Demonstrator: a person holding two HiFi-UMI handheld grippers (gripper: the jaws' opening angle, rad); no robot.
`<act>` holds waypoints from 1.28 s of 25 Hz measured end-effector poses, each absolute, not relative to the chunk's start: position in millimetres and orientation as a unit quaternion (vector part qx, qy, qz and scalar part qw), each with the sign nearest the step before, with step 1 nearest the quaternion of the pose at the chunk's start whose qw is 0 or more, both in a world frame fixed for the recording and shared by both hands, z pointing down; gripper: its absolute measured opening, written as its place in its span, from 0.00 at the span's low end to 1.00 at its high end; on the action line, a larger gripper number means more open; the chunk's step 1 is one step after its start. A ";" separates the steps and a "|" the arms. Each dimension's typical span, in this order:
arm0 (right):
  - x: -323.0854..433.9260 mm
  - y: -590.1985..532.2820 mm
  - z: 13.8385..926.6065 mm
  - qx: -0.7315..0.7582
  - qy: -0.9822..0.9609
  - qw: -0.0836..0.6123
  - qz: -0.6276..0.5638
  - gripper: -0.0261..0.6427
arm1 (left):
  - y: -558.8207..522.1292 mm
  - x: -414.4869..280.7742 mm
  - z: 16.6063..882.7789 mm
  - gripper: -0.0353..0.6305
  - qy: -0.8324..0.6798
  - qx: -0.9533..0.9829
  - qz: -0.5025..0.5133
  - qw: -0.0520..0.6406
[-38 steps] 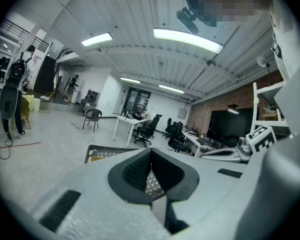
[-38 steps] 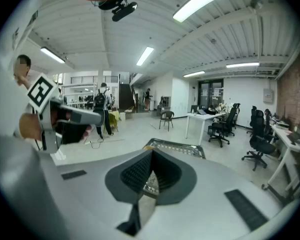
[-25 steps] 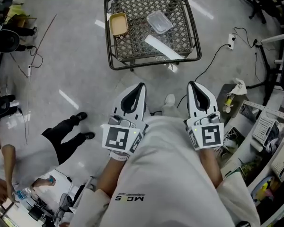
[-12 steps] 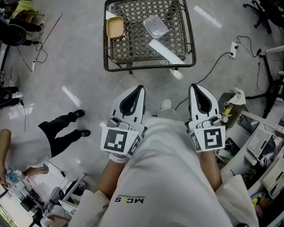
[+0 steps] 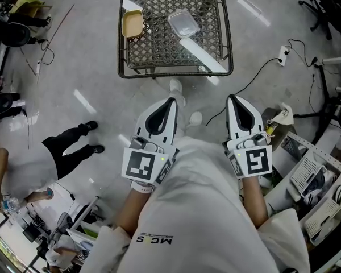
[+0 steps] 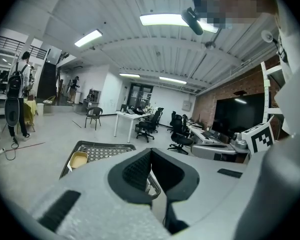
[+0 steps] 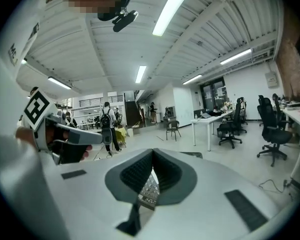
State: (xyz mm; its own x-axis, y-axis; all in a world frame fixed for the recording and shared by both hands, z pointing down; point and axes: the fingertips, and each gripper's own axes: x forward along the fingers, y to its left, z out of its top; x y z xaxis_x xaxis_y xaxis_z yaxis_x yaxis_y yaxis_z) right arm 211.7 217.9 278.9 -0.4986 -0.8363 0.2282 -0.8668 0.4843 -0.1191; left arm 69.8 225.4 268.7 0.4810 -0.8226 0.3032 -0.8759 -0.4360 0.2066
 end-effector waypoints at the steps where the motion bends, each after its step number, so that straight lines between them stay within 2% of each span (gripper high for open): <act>1: 209.4 211.4 279.9 0.495 -0.859 0.069 0.109 0.06 | 218.2 69.3 268.5 0.09 -0.503 0.844 0.076 0.169; 19: 137.8 37.6 278.8 0.494 -0.858 0.101 0.096 0.06 | 37.3 4.8 267.4 0.09 -0.491 0.851 0.044 0.183; 24: 122.0 7.3 288.9 0.485 -0.862 0.100 0.110 0.07 | 16.2 11.3 276.7 0.09 -0.458 0.867 0.063 0.185; 32: 121.3 -23.9 307.0 0.478 -0.863 0.103 0.128 0.07 | 2.5 8.7 296.4 0.09 -0.487 0.844 0.072 0.216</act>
